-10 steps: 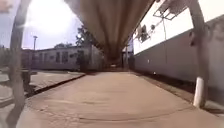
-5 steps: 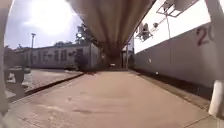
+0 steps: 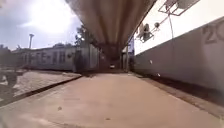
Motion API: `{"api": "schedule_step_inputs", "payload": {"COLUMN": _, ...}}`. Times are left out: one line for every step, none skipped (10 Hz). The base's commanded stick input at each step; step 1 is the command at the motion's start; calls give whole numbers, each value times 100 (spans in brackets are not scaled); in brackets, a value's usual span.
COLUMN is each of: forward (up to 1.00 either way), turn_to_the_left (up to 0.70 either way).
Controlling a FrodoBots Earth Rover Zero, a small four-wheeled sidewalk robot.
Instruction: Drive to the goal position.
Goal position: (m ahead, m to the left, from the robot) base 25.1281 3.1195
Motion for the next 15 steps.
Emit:
{"api": "schedule_step_inputs", "payload": {"forward": 70, "turn_to_the_left": 0}}
{"api": "schedule_step_inputs", "payload": {"forward": 70, "turn_to_the_left": 0}}
{"api": "schedule_step_inputs", "payload": {"forward": 70, "turn_to_the_left": 0}}
{"api": "schedule_step_inputs", "payload": {"forward": 70, "turn_to_the_left": 0}}
{"api": "schedule_step_inputs", "payload": {"forward": 70, "turn_to_the_left": 0}}
{"api": "schedule_step_inputs", "payload": {"forward": 70, "turn_to_the_left": 0}}
{"api": "schedule_step_inputs", "payload": {"forward": 70, "turn_to_the_left": 0}}
{"api": "schedule_step_inputs", "payload": {"forward": 70, "turn_to_the_left": 0}}
{"api": "schedule_step_inputs", "payload": {"forward": 70, "turn_to_the_left": 0}}
{"api": "schedule_step_inputs", "payload": {"forward": 70, "turn_to_the_left": 0}}
{"api": "schedule_step_inputs", "payload": {"forward": 70, "turn_to_the_left": 0}}
{"api": "schedule_step_inputs", "payload": {"forward": 70, "turn_to_the_left": 0}}
{"api": "schedule_step_inputs", "payload": {"forward": 70, "turn_to_the_left": 0}}
{"api": "schedule_step_inputs", "payload": {"forward": 70, "turn_to_the_left": 0}}
{"api": "schedule_step_inputs", "payload": {"forward": 70, "turn_to_the_left": 0}}
